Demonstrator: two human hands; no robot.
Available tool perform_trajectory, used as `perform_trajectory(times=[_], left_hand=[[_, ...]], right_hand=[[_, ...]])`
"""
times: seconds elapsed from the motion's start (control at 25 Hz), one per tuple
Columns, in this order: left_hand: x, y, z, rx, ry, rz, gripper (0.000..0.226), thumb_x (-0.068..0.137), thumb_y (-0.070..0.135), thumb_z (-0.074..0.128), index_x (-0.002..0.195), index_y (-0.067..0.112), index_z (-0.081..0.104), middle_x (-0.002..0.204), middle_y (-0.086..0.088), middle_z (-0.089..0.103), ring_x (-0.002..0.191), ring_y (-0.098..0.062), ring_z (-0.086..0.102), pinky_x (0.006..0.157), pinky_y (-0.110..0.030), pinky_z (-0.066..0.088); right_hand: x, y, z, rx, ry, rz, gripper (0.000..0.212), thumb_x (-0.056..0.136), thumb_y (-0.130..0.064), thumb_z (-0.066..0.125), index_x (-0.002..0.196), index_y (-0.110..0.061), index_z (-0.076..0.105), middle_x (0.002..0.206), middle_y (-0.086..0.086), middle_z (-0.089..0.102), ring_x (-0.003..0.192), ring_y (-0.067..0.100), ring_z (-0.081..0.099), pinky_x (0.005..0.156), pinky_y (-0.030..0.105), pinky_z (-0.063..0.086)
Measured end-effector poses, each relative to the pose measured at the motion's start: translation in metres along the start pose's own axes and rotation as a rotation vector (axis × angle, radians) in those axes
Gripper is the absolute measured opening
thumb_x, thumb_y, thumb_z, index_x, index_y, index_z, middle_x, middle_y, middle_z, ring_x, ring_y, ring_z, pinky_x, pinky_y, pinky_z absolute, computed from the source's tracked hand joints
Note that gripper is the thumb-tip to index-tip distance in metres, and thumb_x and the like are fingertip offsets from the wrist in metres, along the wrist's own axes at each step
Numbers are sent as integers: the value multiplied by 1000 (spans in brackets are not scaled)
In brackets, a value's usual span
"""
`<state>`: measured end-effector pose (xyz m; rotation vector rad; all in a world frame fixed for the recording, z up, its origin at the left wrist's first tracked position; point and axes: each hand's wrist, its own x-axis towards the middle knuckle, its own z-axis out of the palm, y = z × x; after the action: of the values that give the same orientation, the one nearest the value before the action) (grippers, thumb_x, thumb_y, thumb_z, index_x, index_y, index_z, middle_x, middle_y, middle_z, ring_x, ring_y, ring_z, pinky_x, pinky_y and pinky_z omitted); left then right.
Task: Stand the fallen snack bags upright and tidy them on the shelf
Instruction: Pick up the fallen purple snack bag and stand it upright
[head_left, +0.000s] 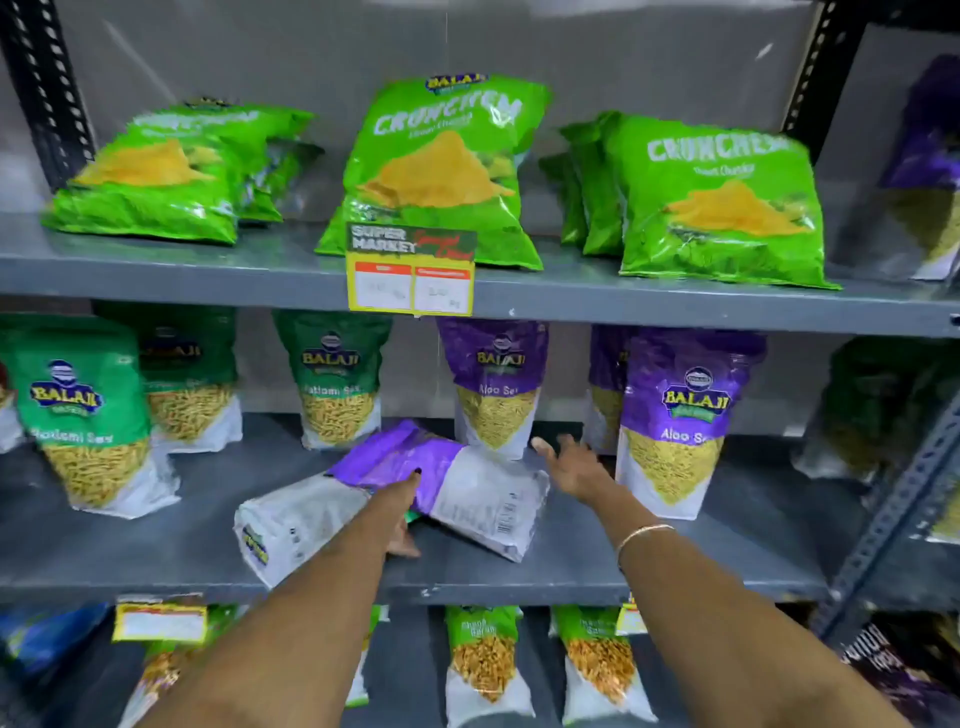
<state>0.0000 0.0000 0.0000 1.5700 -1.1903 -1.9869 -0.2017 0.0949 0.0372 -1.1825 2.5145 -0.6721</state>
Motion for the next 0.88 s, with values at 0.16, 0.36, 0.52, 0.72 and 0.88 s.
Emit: perform_trajectory(times=[0.16,0.36,0.52,0.72,0.88], left_hand=[[18,-1,31,-109,-44,21,41,91,46,42,101,9,59,123,-23,56,63,-22,66,83,-39,45],[30,0,40,-239,85,19,38,85,37,59,106,9,45,80,-14,55,83,-32,58,103,-52,38],[21,12,37,-277,61,50,37,83,41,60,97,9,48,80,-14,56,101,-32,57,93,-53,42],[6,46,39,-114,-15,201,27,87,43,53,97,18,54,87,-5,61,75,-20,56,87,-41,41],[-1,71,45,98,-66,401,62,77,45,66,127,11,52,126,-4,55,118,-25,54,98,-41,40]], right_hand=[[41,21,7,187,-316,-15,58,95,-45,35,133,-3,45,142,19,45,131,31,43,108,35,33],[67,29,24,321,-536,-56,35,81,-42,65,90,-7,63,83,0,71,72,5,64,64,7,52],[57,25,7,331,-589,-99,20,82,-31,67,78,-14,56,66,-7,57,61,5,50,50,16,42],[43,29,-4,359,-650,-78,12,81,-18,70,86,-17,59,71,-4,53,45,-3,49,41,15,37],[36,32,-4,448,-460,-81,28,72,-11,77,81,-16,51,78,-6,50,72,7,49,49,16,38]])
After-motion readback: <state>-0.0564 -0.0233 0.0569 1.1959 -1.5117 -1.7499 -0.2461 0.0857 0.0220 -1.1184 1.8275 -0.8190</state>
